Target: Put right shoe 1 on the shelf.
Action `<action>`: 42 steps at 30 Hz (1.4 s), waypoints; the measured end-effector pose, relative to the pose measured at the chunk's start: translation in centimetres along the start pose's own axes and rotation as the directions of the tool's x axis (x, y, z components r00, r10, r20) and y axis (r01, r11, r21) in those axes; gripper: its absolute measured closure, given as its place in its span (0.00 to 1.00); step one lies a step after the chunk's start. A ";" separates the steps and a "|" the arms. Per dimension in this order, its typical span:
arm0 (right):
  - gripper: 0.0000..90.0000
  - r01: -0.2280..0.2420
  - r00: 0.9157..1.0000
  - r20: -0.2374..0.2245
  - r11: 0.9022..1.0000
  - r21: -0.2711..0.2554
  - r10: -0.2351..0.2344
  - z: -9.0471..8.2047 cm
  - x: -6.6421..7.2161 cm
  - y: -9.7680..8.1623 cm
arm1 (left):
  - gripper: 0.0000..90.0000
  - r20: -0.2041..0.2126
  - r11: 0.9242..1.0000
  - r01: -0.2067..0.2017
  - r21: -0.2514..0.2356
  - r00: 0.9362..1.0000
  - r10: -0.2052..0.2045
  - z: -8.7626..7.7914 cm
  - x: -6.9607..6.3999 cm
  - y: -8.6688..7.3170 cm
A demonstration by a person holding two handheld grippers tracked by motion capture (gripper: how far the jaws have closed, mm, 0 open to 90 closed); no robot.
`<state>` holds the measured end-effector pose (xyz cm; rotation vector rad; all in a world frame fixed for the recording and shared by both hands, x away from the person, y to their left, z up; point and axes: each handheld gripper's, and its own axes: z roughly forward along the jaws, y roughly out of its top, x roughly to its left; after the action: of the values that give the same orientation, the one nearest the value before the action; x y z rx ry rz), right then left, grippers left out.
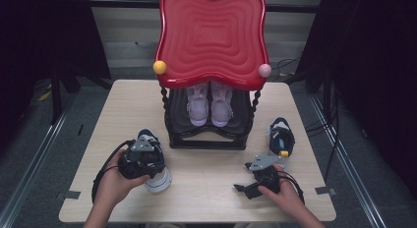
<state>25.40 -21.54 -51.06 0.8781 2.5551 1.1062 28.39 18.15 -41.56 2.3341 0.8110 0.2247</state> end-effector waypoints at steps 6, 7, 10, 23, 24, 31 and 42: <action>0.13 0.000 1.000 0.000 1.000 0.000 0.000 0.0 0.0 0.0 | 0.57 0.005 1.000 0.017 -0.005 1.000 -0.017 -0.4 0.2 -0.6; 0.13 -0.001 1.000 0.001 1.000 0.000 0.001 0.0 0.0 0.0 | 0.56 0.014 1.000 0.022 -0.012 1.000 -0.021 -0.5 0.3 -0.8; 0.13 -0.001 1.000 0.001 1.000 0.000 0.001 0.0 0.0 0.0 | 0.59 0.031 0.999 0.028 -0.021 0.999 -0.028 -0.4 0.2 -1.2; 0.13 -0.001 1.000 0.001 1.000 0.000 0.001 0.0 0.0 0.0 | 0.75 0.062 0.995 0.095 -0.008 0.994 -0.095 1.6 -0.2 1.4; 0.13 -0.001 1.000 0.001 1.000 0.000 0.001 0.0 0.0 0.0 | 0.74 0.066 0.995 0.095 -0.003 0.993 -0.095 1.7 -0.2 1.5; 0.13 -0.001 1.000 0.001 1.000 0.000 0.001 0.0 0.0 0.0 | 0.67 0.065 0.996 0.089 0.033 0.994 -0.091 1.3 -0.1 1.9; 0.13 -0.002 1.000 0.002 1.000 0.000 0.002 0.0 0.0 0.0 | 0.51 0.051 0.986 0.084 0.142 0.994 -0.092 0.7 0.4 2.1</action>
<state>25.37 -21.53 -51.06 0.8812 2.5528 1.1058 30.02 16.79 -40.74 2.4163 0.9257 0.0638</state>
